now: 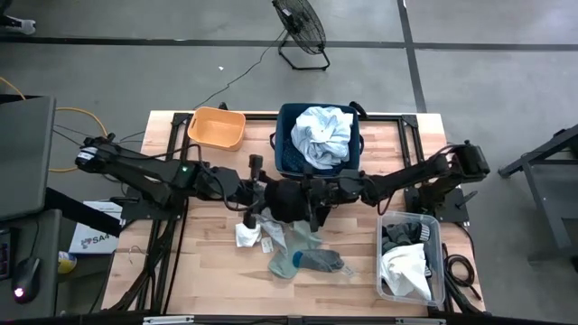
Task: Pick & Place Cloths
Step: Put the black boxer shorts into the transparent bin
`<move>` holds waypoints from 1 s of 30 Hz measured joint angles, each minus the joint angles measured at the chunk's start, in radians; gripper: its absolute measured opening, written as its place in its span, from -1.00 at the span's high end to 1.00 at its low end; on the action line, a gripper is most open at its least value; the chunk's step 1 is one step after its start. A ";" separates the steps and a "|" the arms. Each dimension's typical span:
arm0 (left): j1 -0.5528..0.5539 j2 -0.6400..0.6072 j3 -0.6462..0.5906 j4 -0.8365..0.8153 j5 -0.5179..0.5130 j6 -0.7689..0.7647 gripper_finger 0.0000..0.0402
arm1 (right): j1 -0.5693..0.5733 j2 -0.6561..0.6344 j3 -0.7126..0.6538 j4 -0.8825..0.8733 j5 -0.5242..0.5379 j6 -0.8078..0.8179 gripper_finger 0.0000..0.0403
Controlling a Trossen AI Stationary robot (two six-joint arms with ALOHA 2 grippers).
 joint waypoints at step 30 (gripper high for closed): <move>0.000 -0.147 -0.001 -0.327 -0.033 -0.300 -0.24 | 0.079 -0.807 0.001 -1.189 -0.358 0.917 0.58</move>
